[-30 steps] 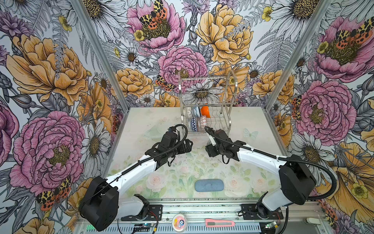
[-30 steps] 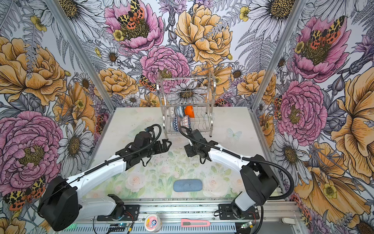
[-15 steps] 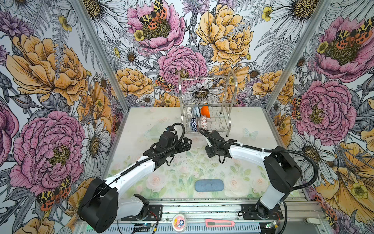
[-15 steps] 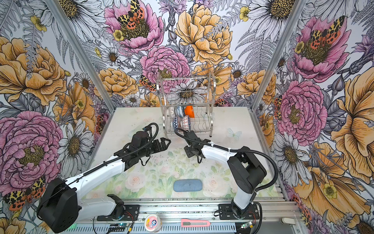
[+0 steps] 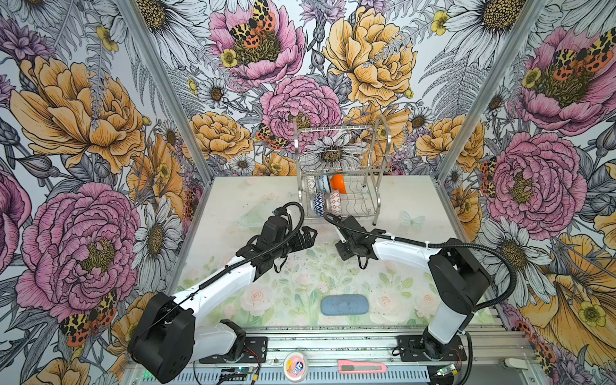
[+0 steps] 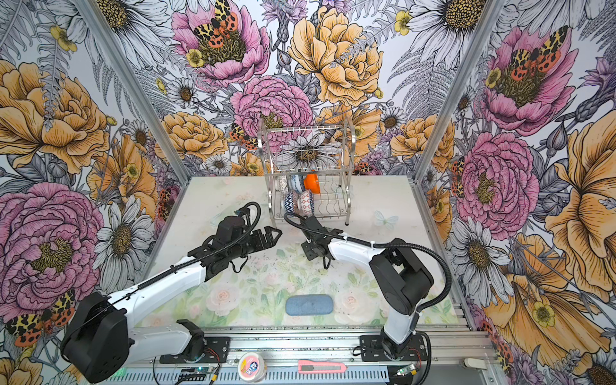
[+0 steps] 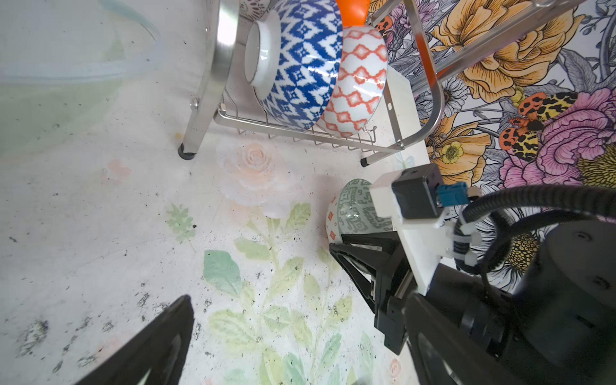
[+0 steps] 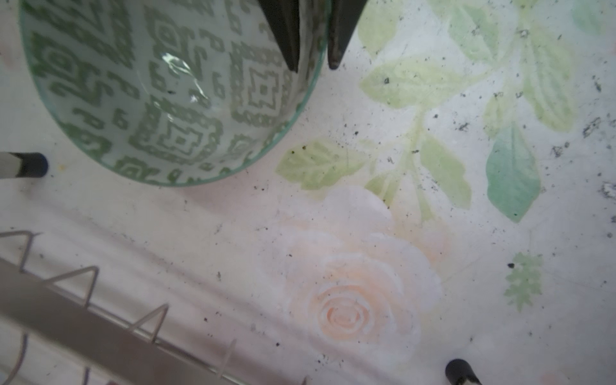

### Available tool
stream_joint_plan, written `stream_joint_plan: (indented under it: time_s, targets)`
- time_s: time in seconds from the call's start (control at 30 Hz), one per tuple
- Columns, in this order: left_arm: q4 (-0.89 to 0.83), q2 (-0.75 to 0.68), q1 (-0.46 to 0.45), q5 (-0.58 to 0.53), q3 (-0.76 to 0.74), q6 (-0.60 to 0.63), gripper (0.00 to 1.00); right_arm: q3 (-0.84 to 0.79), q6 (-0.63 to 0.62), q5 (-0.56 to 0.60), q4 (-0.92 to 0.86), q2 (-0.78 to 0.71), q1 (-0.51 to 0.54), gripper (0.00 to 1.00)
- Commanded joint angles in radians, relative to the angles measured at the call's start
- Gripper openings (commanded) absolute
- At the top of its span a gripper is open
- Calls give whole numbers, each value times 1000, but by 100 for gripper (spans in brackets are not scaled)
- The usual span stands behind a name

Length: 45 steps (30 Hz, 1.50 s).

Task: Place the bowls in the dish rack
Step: 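Grasp the green bowl rim with the right gripper and lift it toward the rack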

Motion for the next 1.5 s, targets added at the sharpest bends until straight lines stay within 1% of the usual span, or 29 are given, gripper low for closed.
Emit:
stream_joint_plan:
  time_s: [0.0, 0.23, 0.47, 0.63, 0.87, 1.0, 1.13, 1.27, 1.4, 1.47]
  targets:
    - [20, 4, 8, 19, -11, -7, 99, 28, -5, 28, -14, 27, 6, 17]
    - [18, 1, 8, 18, -13, -9, 99, 31, -7, 20, -21, 27, 10, 8]
    - [18, 5, 9, 18, -10, -9, 99, 35, 0, -19, -22, -20, 10, 0]
    - [16, 6, 8, 19, -11, -6, 99, 43, 4, -63, -21, -70, 10, 0]
    - [22, 3, 8, 24, -8, -6, 99, 65, 13, -153, -19, -156, -1, 0]
    - [21, 0, 7, 24, -4, -4, 99, 86, 38, -251, -9, -203, -43, 0]
    - [24, -2, 7, 29, 2, -4, 99, 91, 73, -360, 33, -245, -108, 0]
    - [48, -2, -1, 36, 11, -7, 99, 67, 127, -476, 135, -278, -189, 0]
    - [66, 17, -21, 40, 38, -6, 99, 58, 166, -553, 220, -288, -257, 0]
    - [73, 32, -36, 42, 58, -3, 99, 46, 202, -612, 289, -287, -295, 0]
